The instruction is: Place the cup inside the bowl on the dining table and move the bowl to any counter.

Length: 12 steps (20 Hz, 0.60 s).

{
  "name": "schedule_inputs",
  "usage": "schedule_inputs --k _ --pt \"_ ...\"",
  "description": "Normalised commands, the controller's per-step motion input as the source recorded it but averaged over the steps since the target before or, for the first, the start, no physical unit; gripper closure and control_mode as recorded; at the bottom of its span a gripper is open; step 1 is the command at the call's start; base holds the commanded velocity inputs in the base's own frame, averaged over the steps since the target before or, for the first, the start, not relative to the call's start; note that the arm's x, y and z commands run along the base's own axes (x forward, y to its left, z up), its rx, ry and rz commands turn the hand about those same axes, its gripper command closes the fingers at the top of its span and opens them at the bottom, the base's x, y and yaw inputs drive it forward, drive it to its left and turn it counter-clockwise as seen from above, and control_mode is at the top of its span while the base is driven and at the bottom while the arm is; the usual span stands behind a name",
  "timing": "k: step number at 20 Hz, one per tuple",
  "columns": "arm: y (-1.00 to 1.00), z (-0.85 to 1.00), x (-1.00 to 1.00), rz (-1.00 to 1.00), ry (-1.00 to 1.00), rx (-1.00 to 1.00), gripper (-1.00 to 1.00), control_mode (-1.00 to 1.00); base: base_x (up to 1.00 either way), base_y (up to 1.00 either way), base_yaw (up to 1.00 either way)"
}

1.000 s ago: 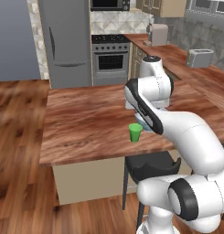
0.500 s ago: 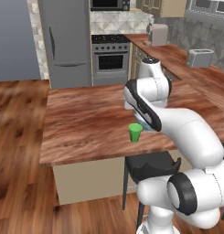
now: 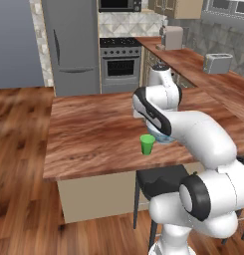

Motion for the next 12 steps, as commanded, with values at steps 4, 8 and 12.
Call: schedule_inputs --k 4,8,12 --pt "0.02 -0.1 0.37 0.06 0.0 0.0 -1.0 -1.0 0.0 0.0 0.0" --pt "0.08 -0.14 0.35 0.08 0.0 0.0 -1.0 -1.0 0.0 0.0 0.0" --pt "0.13 -0.15 0.2 0.08 0.0 0.0 -1.0 -1.0 0.0 0.0 0.0"
